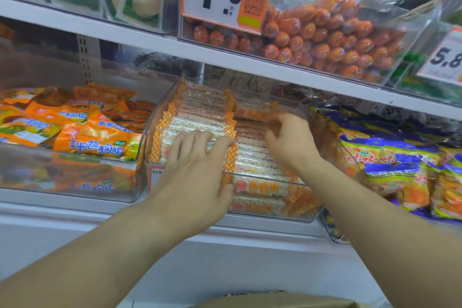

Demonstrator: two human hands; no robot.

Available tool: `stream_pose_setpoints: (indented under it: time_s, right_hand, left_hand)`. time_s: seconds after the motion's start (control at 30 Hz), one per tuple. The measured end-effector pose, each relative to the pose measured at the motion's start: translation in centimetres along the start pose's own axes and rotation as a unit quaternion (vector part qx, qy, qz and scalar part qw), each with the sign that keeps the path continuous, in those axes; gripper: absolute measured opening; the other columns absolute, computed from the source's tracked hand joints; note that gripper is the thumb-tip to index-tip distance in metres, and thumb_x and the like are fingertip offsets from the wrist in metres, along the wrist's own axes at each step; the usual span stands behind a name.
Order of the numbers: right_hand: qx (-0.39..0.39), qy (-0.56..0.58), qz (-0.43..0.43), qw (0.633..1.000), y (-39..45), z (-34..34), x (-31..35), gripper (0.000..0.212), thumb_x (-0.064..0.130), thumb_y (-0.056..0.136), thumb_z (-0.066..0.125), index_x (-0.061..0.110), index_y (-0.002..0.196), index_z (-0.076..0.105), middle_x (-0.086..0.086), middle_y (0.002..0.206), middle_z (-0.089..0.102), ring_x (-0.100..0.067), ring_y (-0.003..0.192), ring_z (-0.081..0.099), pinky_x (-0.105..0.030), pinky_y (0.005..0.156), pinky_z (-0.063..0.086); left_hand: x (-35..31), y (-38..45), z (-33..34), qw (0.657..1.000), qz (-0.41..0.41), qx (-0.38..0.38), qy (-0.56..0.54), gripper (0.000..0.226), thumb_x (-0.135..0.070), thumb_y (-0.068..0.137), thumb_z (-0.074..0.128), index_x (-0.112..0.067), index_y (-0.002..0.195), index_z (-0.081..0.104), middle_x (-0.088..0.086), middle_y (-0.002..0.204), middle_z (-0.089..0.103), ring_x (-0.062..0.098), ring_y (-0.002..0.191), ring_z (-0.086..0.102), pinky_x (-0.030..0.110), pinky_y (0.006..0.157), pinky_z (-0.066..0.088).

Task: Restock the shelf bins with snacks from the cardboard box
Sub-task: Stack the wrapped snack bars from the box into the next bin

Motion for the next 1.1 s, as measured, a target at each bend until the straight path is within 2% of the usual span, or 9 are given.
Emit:
stream_pose_setpoints:
  time_s: [0.17,0.27,0.4,0.47,0.53,0.67,0.77,0.93,1.1]
  right_hand:
    - [-0.028,0.071,-0.194,0.978,-11.5,-6.1,7.1,0.018,0.006,0.086,0.064,0.016,0.101,0.067,0.007,0.091,0.060,-0.007,0.082,0.056,-0.016,0.075,0.041]
    - [0.006,0.116,-0.217,0.969,-17.9,-7.2,6.2,0.013,0.005,0.088,0.062,0.016,0.093,0.064,0.011,0.085,0.053,-0.005,0.073,0.051,-0.017,0.066,0.039]
    - [0.178,0.008,-0.207,0.962,-23.7,-1.9,0.3,0.014,0.021,0.093,0.051,0.029,0.100,0.060,0.014,0.095,0.053,-0.009,0.075,0.058,-0.025,0.058,0.048]
    - [0.315,-0.057,-0.136,0.938,-26.5,2.0,-4.8,0.020,0.024,0.095,0.049,0.031,0.111,0.059,0.013,0.106,0.056,-0.013,0.090,0.061,-0.016,0.065,0.046]
    - [0.400,-0.068,-0.041,0.913,-29.6,4.8,-10.2,0.019,0.027,0.093,0.054,0.027,0.111,0.060,0.008,0.106,0.063,-0.018,0.097,0.062,-0.027,0.075,0.048]
    - [0.519,-0.058,0.090,0.848,-36.8,9.7,-15.5,0.030,0.034,0.091,0.065,0.018,0.117,0.064,0.000,0.109,0.069,-0.022,0.105,0.064,-0.029,0.085,0.046]
    - [0.564,-0.032,0.171,0.808,-41.5,12.7,-17.9,0.037,0.035,0.095,0.063,0.015,0.126,0.063,-0.002,0.125,0.064,-0.025,0.119,0.057,-0.030,0.095,0.044]
    - [0.554,-0.014,0.314,0.771,-48.3,15.2,-23.1,0.070,0.039,0.092,0.065,0.015,0.151,0.036,-0.013,0.140,0.056,-0.030,0.127,0.053,-0.032,0.098,0.043]
    - [0.514,-0.024,0.382,0.768,-51.3,16.9,-23.0,0.079,0.031,0.089,0.072,0.004,0.148,0.027,-0.022,0.141,0.043,-0.037,0.125,0.051,-0.039,0.100,0.047]
  left_hand:
    - [-2.8,-0.8,-3.3,0.991,0.047,-0.118,-0.041,0.051,-0.026,0.076,0.057,-0.015,0.125,0.053,0.002,0.125,0.049,0.026,0.122,0.042,0.039,0.108,0.029]
    - [-6.3,-2.1,-5.1,0.975,0.110,-0.168,-0.096,0.029,-0.015,0.079,0.058,-0.015,0.108,0.058,-0.002,0.105,0.057,0.022,0.102,0.052,0.037,0.089,0.040]
    - [-9.2,-2.9,-0.3,0.987,0.132,0.060,-0.068,0.003,-0.029,0.092,0.052,-0.027,0.092,0.050,-0.011,0.071,0.055,0.015,0.071,0.055,0.034,0.064,0.040]
    - [-8.6,-4.1,5.0,0.965,0.118,0.235,-0.006,0.017,-0.034,0.097,0.052,-0.023,0.085,0.054,-0.011,0.071,0.053,0.011,0.068,0.052,0.031,0.063,0.034]
    - [-7.9,-6.4,10.3,0.928,0.081,0.363,-0.026,0.028,-0.035,0.100,0.053,-0.017,0.079,0.059,-0.004,0.074,0.059,0.009,0.065,0.050,0.029,0.064,0.034]
    - [-5.9,-11.5,19.5,0.883,-0.121,0.413,-0.186,0.027,-0.028,0.098,0.060,-0.005,0.089,0.068,0.009,0.084,0.071,0.018,0.068,0.062,0.025,0.061,0.049]
    - [-3.3,-17.5,26.6,0.845,-0.246,0.435,-0.188,0.024,-0.027,0.094,0.062,-0.012,0.075,0.062,0.010,0.071,0.061,0.025,0.064,0.059,0.031,0.064,0.056]
    - [-4.0,-27.0,34.1,0.807,-0.246,0.529,-0.089,0.007,-0.025,0.095,0.059,-0.019,0.092,0.058,0.002,0.096,0.053,0.015,0.078,0.045,0.031,0.076,0.044]
    - [-2.8,-32.2,37.8,0.801,-0.230,0.550,-0.054,0.051,-0.015,0.086,0.064,-0.019,0.134,0.048,0.005,0.143,0.041,0.026,0.127,0.046,0.033,0.102,0.044]
Point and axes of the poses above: each hand's wrist, its own y-axis towards the middle knuckle, its own z-axis out of the palm, x = y × z, the point moved 9 cm from there along y, towards the middle knuckle
